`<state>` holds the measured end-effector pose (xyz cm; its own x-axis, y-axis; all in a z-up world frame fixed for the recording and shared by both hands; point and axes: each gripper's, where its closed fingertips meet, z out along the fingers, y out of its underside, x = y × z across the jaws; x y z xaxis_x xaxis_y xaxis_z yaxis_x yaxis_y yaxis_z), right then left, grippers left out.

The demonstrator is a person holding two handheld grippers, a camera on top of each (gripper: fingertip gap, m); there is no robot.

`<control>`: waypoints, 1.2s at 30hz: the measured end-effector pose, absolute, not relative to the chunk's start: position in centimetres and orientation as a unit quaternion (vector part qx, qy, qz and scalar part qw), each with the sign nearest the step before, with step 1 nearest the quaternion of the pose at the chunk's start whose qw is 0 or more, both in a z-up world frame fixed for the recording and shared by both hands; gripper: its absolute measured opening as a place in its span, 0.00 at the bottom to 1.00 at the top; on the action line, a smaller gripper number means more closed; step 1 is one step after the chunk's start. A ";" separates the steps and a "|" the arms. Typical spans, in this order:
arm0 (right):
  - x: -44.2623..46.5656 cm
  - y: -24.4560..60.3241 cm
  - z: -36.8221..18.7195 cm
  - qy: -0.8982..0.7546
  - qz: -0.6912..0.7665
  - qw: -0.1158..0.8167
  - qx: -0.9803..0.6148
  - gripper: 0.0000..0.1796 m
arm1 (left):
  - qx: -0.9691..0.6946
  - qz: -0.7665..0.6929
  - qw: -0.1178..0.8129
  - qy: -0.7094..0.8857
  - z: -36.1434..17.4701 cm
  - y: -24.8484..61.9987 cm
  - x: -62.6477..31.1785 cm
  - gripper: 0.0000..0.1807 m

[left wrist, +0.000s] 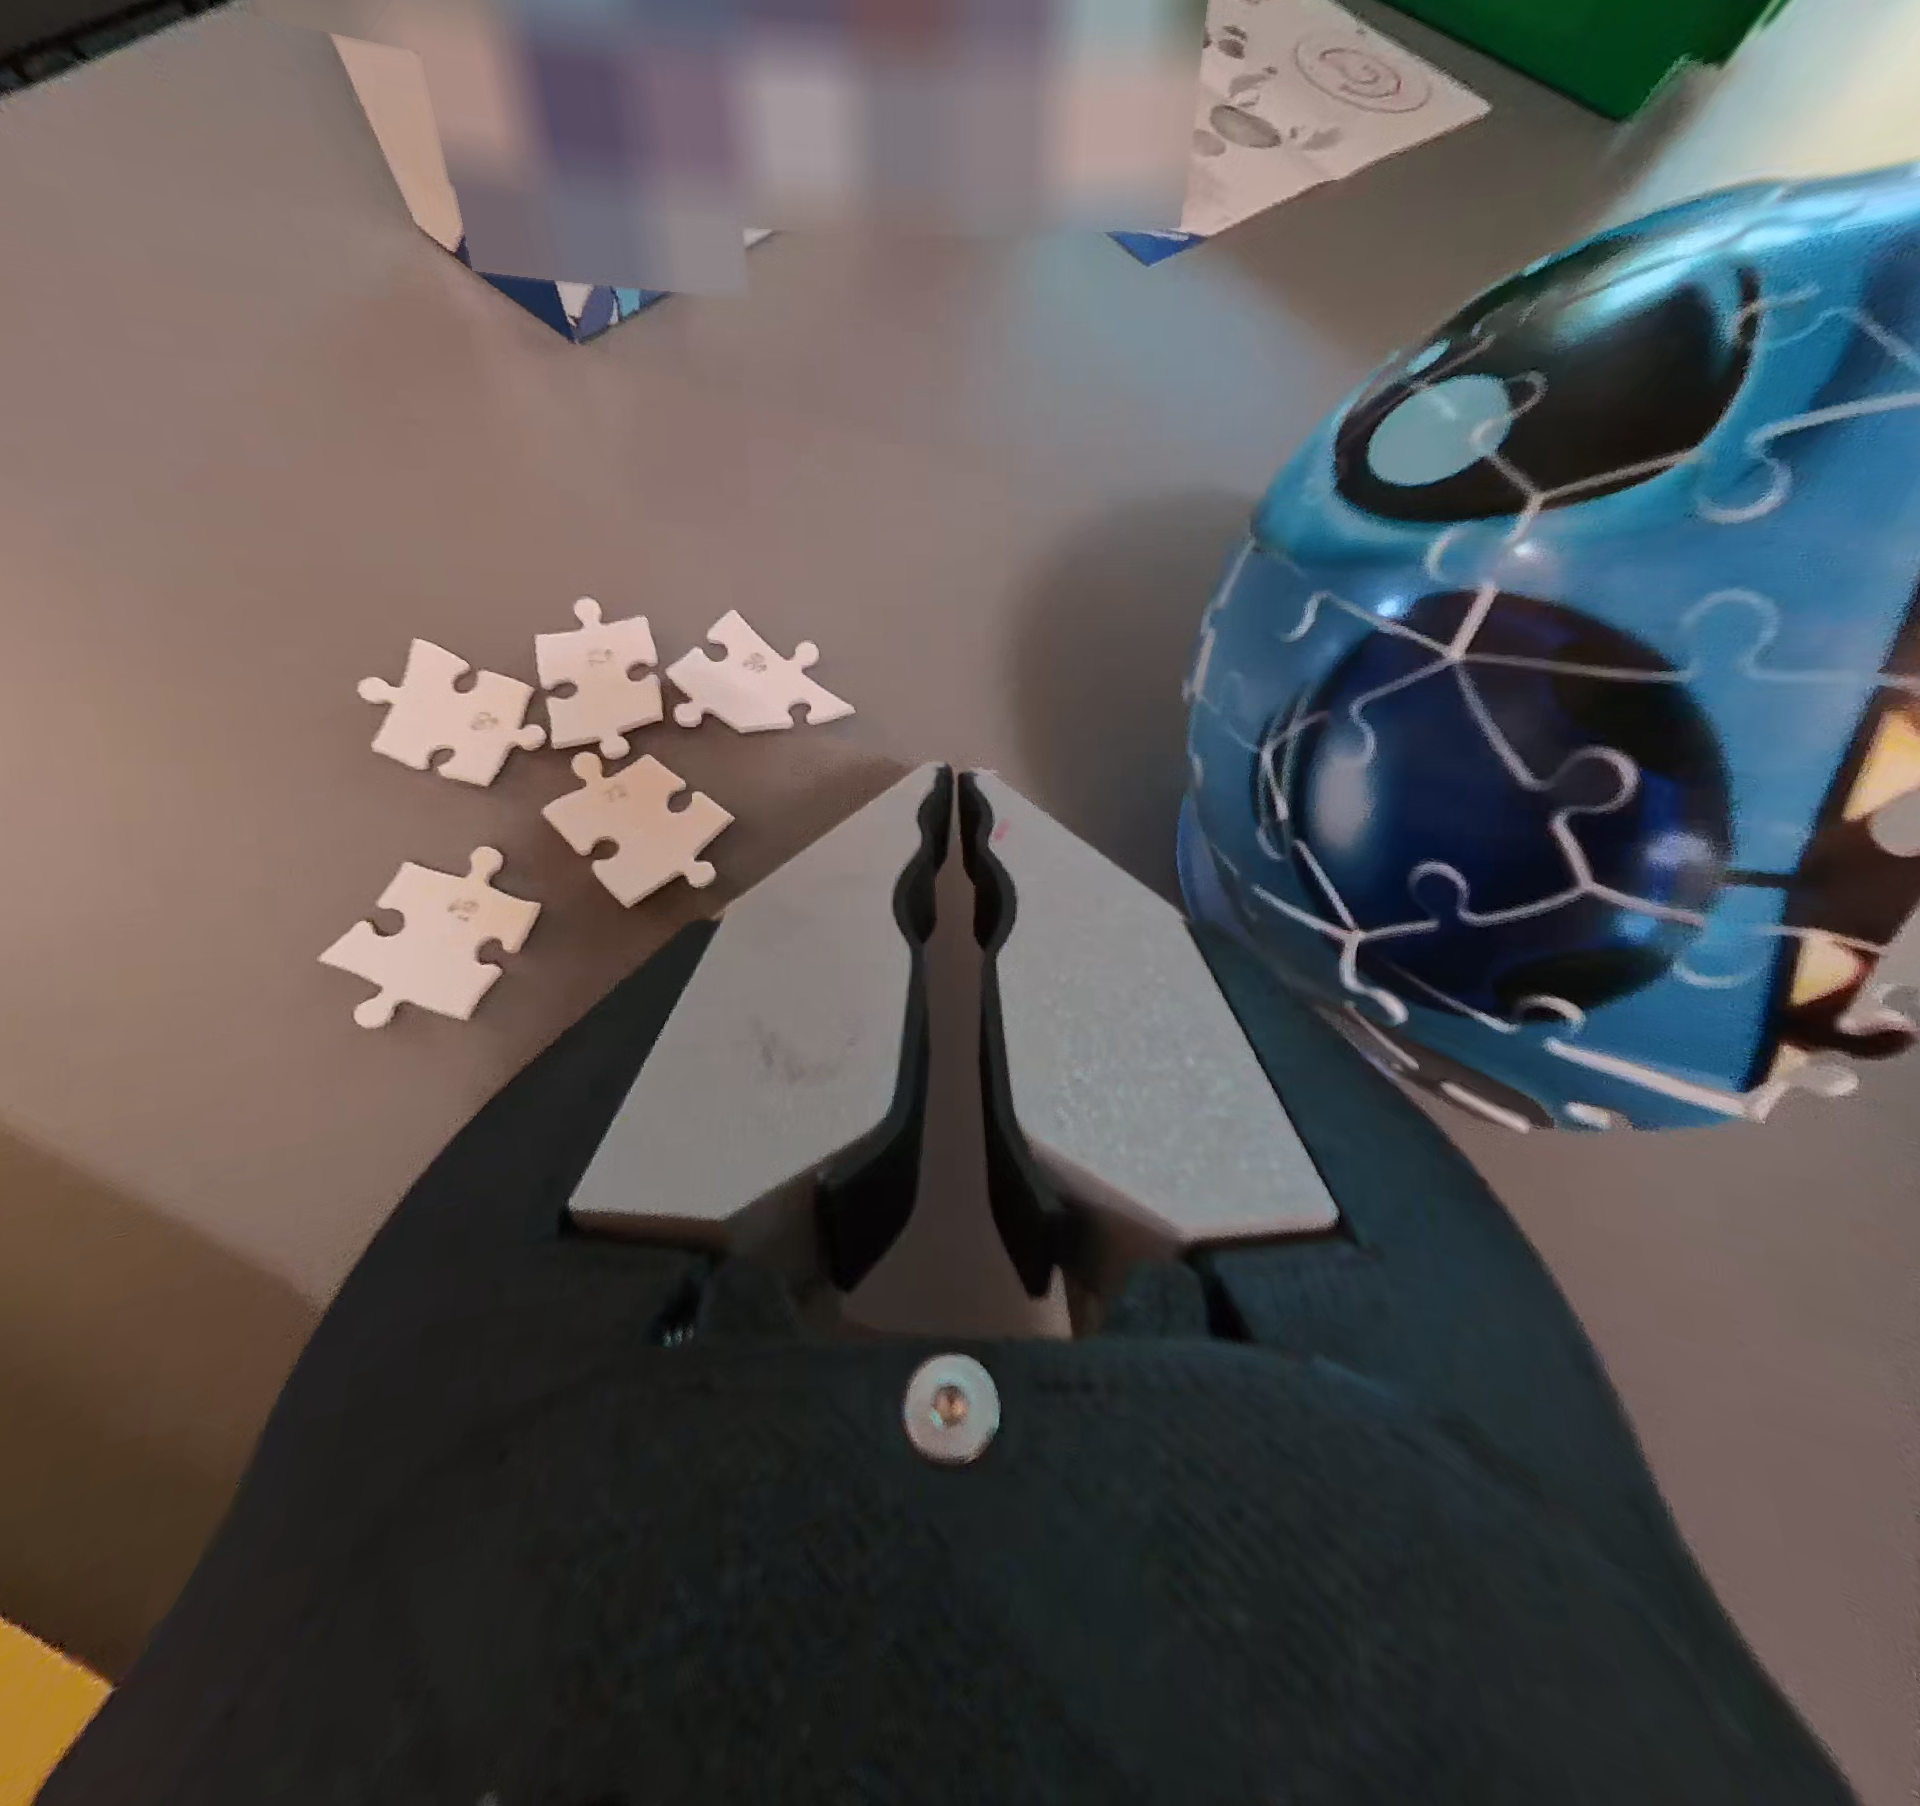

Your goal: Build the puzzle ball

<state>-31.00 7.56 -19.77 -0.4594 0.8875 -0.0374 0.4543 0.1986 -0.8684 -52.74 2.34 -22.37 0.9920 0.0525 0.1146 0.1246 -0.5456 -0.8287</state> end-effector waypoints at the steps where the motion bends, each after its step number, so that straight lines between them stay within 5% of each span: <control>1: -31.0 7.6 -19.8 -0.733 0.438 0.248 -0.457 0.00 | -0.883 -0.040 0.466 -0.044 -22.8 2.3 -52.5 0.00; 36: -31.1 9.7 -19.9 -0.739 0.424 0.258 -0.456 0.00 | -0.912 -0.093 0.398 0.003 -25.0 -0.1 -45.2 0.00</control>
<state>-31.12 9.70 -19.92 -0.4510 0.8925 -0.0049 0.4542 0.2247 -0.8621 -45.24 -0.09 -25.04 0.9828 -0.0788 0.1673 0.0691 -0.6825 -0.7277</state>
